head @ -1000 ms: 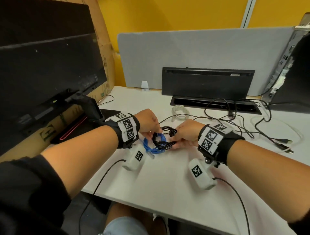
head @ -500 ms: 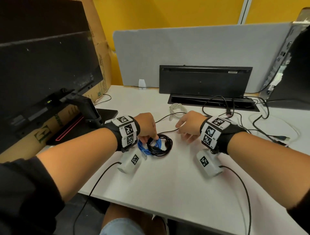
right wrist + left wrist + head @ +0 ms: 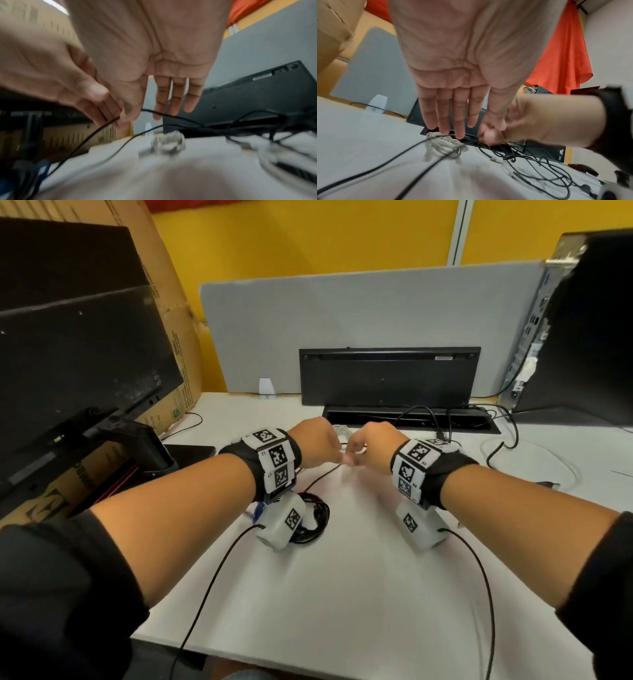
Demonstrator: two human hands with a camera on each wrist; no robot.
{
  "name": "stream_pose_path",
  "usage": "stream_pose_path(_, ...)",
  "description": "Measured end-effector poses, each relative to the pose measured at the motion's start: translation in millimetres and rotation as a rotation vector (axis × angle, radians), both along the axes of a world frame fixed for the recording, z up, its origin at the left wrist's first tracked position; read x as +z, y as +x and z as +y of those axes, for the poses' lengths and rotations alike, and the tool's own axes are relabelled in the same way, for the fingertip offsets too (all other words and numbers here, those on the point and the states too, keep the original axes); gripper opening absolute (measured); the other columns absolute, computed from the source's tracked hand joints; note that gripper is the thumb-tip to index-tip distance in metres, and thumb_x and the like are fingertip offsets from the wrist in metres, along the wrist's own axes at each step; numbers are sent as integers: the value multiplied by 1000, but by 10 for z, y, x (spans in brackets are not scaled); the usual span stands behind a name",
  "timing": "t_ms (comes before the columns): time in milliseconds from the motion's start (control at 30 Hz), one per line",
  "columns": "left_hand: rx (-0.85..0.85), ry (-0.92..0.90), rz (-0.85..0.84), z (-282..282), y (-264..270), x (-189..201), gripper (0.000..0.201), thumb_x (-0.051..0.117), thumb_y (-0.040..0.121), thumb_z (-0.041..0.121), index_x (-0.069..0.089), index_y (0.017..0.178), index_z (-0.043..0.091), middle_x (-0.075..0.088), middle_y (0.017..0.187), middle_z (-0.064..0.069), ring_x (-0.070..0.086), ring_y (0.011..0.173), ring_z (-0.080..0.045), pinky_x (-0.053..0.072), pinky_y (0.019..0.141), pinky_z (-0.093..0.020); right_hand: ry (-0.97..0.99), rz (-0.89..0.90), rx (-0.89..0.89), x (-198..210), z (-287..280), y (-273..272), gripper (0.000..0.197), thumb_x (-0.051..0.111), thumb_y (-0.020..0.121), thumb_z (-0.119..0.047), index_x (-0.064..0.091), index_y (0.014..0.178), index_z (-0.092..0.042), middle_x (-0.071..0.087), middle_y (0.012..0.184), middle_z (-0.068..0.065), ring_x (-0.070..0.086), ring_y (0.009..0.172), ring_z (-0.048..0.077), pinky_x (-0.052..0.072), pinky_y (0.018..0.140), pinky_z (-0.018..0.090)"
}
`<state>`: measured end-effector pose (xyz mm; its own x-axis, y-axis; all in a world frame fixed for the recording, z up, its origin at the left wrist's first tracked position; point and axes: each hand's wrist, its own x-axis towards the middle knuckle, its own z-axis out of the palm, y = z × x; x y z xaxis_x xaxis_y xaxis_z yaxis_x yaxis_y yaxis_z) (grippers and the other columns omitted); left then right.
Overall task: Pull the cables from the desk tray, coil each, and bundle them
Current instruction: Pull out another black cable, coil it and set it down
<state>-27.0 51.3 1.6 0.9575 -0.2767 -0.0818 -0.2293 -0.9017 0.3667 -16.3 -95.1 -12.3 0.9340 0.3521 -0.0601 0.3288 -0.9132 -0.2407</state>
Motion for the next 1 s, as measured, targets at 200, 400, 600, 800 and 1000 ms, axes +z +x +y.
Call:
stream_pose_path(200, 8, -417, -107, -108, 259, 251, 21, 58, 94, 15, 74, 80, 11, 60, 61, 0, 55, 53, -9, 50, 56, -22, 437, -183, -47, 530, -405, 126, 7, 67, 88, -27, 69, 85, -21, 66, 73, -6, 58, 66, 7, 41, 58, 20)
stream_pose_path(400, 22, -403, -239, -104, 455, 733, 24, 58, 96, 29, 75, 80, 24, 48, 58, 2, 41, 55, -13, 36, 56, -26, 524, -170, -121, 896, -944, 163, 18, 63, 92, -32, 73, 92, -16, 69, 75, 3, 61, 67, 11, 48, 63, 22)
stream_pose_path(600, 63, -352, -292, -28, 592, 1023, 22, 61, 94, 27, 76, 81, 17, 47, 60, -2, 36, 55, -15, 31, 55, -28, 570, -147, -202, 946, -1356, 88, 20, 57, 96, -26, 73, 94, -14, 69, 77, 5, 63, 74, 14, 51, 79, 28)
stream_pose_path(800, 158, -337, -359, 75, 695, 1064, 31, 62, 93, 27, 74, 72, 7, 51, 59, -3, 41, 57, -17, 33, 54, -29, 388, -166, -191, 945, -1646, 43, 24, 55, 96, -27, 69, 90, -8, 71, 88, -1, 63, 85, 11, 47, 82, 30)
stream_pose_path(1000, 247, -281, -473, 220, 748, 1216, 42, 63, 90, 41, 66, 62, 9, 52, 57, -8, 44, 56, -22, 32, 54, -29, 99, -192, -188, 912, -1862, 72, 20, 45, 98, -22, 57, 83, -19, 65, 82, -6, 58, 74, 12, 42, 65, 24)
